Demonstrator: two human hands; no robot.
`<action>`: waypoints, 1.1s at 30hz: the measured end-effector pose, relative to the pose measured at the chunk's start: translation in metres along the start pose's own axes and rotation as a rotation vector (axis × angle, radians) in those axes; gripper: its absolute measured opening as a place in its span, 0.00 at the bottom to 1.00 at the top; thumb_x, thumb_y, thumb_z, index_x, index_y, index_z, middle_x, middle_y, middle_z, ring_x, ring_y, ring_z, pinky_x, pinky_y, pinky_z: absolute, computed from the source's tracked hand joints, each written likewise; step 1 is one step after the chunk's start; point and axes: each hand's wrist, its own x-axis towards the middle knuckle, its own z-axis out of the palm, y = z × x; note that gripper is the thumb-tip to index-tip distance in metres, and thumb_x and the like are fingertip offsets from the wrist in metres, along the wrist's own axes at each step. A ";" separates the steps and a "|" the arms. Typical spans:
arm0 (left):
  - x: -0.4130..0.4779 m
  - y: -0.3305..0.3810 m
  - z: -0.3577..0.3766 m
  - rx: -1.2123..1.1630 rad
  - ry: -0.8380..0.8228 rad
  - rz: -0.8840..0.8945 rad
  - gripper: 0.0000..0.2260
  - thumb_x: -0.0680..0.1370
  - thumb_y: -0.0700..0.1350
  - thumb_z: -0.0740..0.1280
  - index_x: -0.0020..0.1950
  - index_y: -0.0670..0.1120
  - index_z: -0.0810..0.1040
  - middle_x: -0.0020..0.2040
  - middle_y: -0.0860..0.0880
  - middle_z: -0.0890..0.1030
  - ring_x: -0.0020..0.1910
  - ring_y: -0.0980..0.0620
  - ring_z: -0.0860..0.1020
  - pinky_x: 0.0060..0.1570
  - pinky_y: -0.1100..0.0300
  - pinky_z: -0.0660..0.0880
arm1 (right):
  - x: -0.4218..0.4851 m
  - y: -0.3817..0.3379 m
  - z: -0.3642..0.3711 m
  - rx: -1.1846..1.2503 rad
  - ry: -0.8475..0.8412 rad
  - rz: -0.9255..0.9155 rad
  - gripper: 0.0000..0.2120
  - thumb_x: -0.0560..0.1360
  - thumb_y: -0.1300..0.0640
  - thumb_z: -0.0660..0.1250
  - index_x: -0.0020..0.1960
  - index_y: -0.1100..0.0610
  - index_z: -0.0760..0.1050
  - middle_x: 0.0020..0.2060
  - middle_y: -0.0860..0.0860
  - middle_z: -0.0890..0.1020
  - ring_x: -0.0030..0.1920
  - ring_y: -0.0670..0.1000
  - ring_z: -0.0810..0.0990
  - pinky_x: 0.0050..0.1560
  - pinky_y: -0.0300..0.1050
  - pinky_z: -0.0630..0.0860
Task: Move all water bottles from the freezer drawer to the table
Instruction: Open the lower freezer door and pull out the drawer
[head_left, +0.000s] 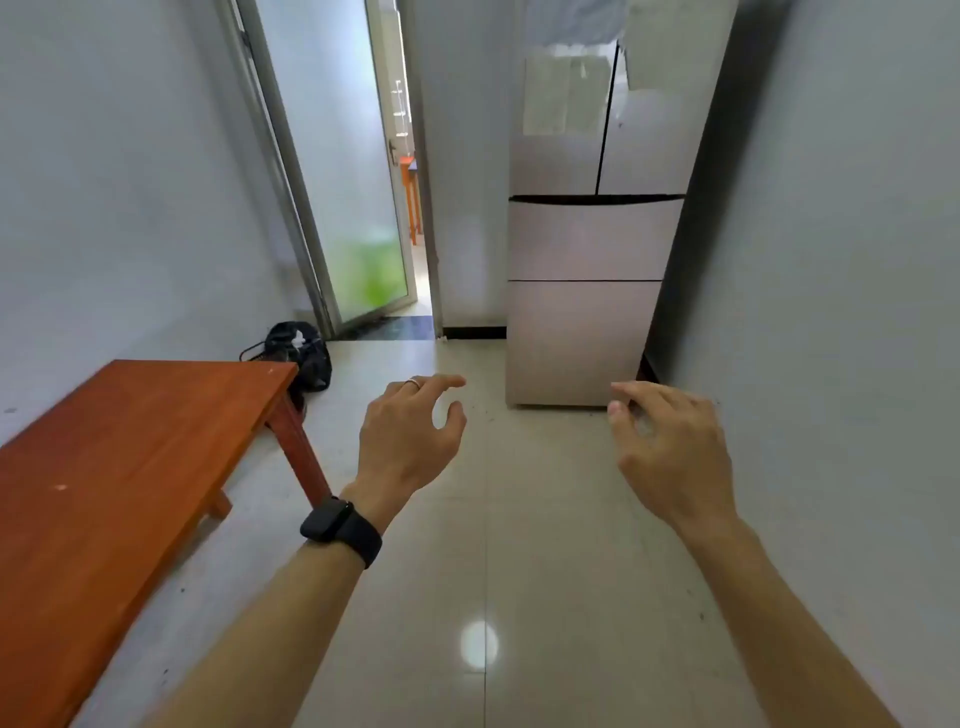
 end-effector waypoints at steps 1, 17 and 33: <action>0.014 -0.004 0.011 -0.011 -0.015 0.012 0.14 0.80 0.51 0.66 0.66 0.57 0.78 0.59 0.51 0.82 0.61 0.49 0.77 0.59 0.51 0.73 | 0.011 0.005 0.011 0.005 0.002 0.006 0.16 0.77 0.46 0.60 0.60 0.48 0.81 0.56 0.46 0.83 0.58 0.51 0.75 0.62 0.51 0.72; 0.302 -0.057 0.192 0.062 -0.172 0.021 0.14 0.81 0.54 0.63 0.65 0.58 0.78 0.61 0.51 0.82 0.62 0.48 0.77 0.63 0.50 0.70 | 0.250 0.128 0.167 -0.073 -0.082 0.206 0.11 0.78 0.49 0.66 0.59 0.47 0.82 0.56 0.44 0.83 0.62 0.53 0.73 0.62 0.52 0.71; 0.583 -0.064 0.403 0.157 -0.244 -0.113 0.14 0.81 0.55 0.60 0.65 0.57 0.78 0.62 0.50 0.82 0.62 0.47 0.76 0.66 0.47 0.67 | 0.549 0.300 0.342 -0.131 -0.378 0.084 0.16 0.80 0.45 0.59 0.64 0.45 0.77 0.62 0.41 0.80 0.67 0.50 0.69 0.65 0.52 0.68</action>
